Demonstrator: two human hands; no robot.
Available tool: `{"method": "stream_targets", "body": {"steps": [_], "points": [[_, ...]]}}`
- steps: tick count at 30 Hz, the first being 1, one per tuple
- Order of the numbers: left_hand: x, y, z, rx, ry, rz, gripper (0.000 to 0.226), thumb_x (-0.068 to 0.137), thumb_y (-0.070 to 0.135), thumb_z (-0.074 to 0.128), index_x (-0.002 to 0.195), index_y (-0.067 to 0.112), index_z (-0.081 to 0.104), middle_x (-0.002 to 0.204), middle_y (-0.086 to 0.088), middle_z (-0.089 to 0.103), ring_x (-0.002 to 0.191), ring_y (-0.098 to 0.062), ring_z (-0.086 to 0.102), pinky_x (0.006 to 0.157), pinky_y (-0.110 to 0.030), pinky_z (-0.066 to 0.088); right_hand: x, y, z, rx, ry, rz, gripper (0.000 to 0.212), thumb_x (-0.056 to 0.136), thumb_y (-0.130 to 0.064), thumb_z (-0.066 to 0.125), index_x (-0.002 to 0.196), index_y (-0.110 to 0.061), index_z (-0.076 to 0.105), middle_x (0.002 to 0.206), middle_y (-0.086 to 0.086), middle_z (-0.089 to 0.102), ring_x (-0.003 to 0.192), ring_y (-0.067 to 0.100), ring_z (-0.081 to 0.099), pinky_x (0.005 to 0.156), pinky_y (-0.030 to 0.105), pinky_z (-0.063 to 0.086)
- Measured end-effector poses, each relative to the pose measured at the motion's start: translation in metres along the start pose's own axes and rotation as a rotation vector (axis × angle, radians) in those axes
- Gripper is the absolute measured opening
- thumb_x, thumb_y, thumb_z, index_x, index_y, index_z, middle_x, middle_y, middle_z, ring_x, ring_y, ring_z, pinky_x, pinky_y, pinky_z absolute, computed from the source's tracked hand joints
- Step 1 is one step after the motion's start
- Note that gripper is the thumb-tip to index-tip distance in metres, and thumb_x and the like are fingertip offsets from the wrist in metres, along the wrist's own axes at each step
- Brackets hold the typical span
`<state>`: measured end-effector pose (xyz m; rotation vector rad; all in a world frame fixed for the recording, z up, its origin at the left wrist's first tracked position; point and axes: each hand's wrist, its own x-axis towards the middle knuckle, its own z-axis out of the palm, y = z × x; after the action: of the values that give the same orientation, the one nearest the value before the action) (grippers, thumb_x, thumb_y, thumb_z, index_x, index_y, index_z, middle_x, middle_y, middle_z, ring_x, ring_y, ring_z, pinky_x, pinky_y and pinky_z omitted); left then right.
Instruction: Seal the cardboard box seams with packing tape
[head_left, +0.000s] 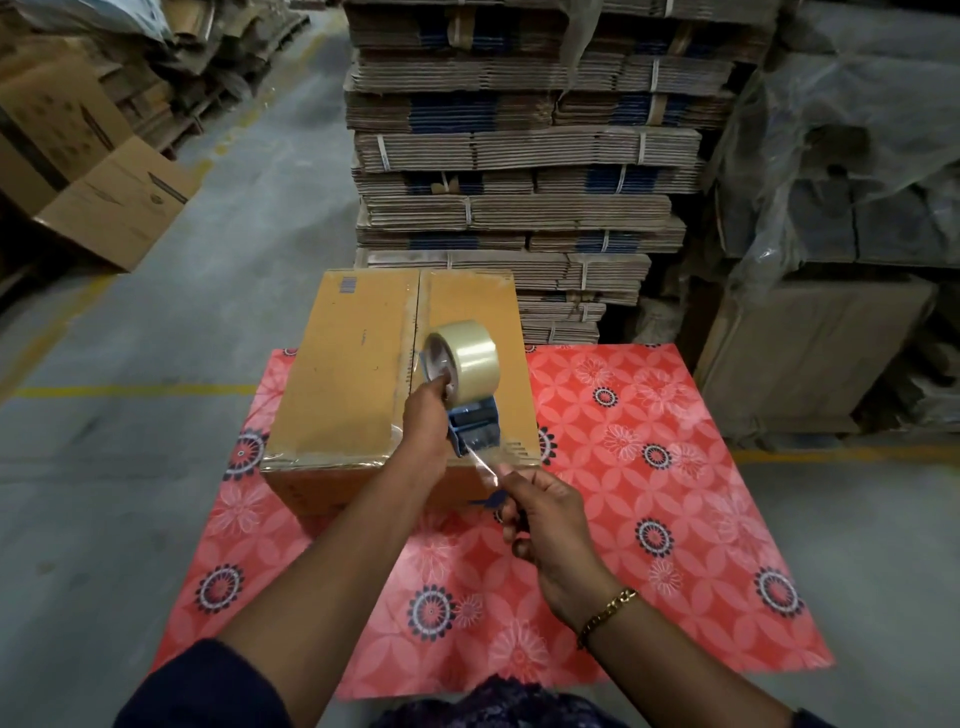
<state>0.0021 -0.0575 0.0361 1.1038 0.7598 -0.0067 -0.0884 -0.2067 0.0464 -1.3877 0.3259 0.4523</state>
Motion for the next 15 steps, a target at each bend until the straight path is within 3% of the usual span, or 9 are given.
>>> {"method": "stream_targets", "body": {"steps": [3,7,10,12,15], "points": [[0.023,0.001,-0.007,0.206,0.026,-0.002,0.012,0.085,0.021,0.065,0.08,0.011,0.067,0.08,-0.012,0.066,0.071,-0.024,0.059,0.066,-0.031,0.047,0.016,0.009,0.001,-0.018,0.033,0.024,0.026,0.095,-0.021,0.068,0.071,-0.016,0.06,0.057,0.003,0.055,0.039,0.011,0.044,0.037,0.019,0.027],[0.053,-0.005,-0.007,0.348,0.023,0.053,0.014,0.082,0.004,0.067,0.078,0.016,0.063,0.082,-0.015,0.069,0.07,-0.026,0.06,0.065,-0.032,0.048,0.028,0.025,0.005,-0.013,0.056,0.063,0.025,0.096,-0.023,0.068,0.073,-0.016,0.059,0.056,0.001,0.055,0.04,0.011,0.045,0.038,0.019,0.026],[0.085,-0.02,-0.01,0.494,0.053,0.085,0.025,0.06,0.021,0.073,0.084,0.021,0.066,0.092,-0.014,0.075,0.081,-0.031,0.07,0.074,-0.044,0.06,0.035,0.035,0.008,0.007,0.079,0.08,0.021,0.095,-0.026,0.069,0.082,-0.012,0.06,0.057,0.001,0.055,0.041,0.011,0.046,0.04,0.022,0.027],[0.086,-0.022,-0.01,0.58,0.062,0.106,0.024,0.067,0.021,0.073,0.091,0.019,0.068,0.097,-0.013,0.076,0.081,-0.029,0.07,0.077,-0.049,0.062,0.039,0.039,0.009,0.016,0.089,0.087,0.02,0.096,-0.027,0.068,0.089,-0.009,0.062,0.058,0.001,0.055,0.042,0.011,0.047,0.041,0.022,0.029],[0.075,-0.018,-0.008,0.792,0.109,0.25,0.014,0.082,0.023,0.072,0.096,0.021,0.071,0.11,-0.008,0.071,0.096,-0.028,0.065,0.081,-0.036,0.055,0.041,0.046,0.011,0.045,0.098,0.103,0.023,0.095,-0.029,0.069,0.084,-0.012,0.06,0.057,0.0,0.055,0.042,0.01,0.048,0.042,0.022,0.03]]}}
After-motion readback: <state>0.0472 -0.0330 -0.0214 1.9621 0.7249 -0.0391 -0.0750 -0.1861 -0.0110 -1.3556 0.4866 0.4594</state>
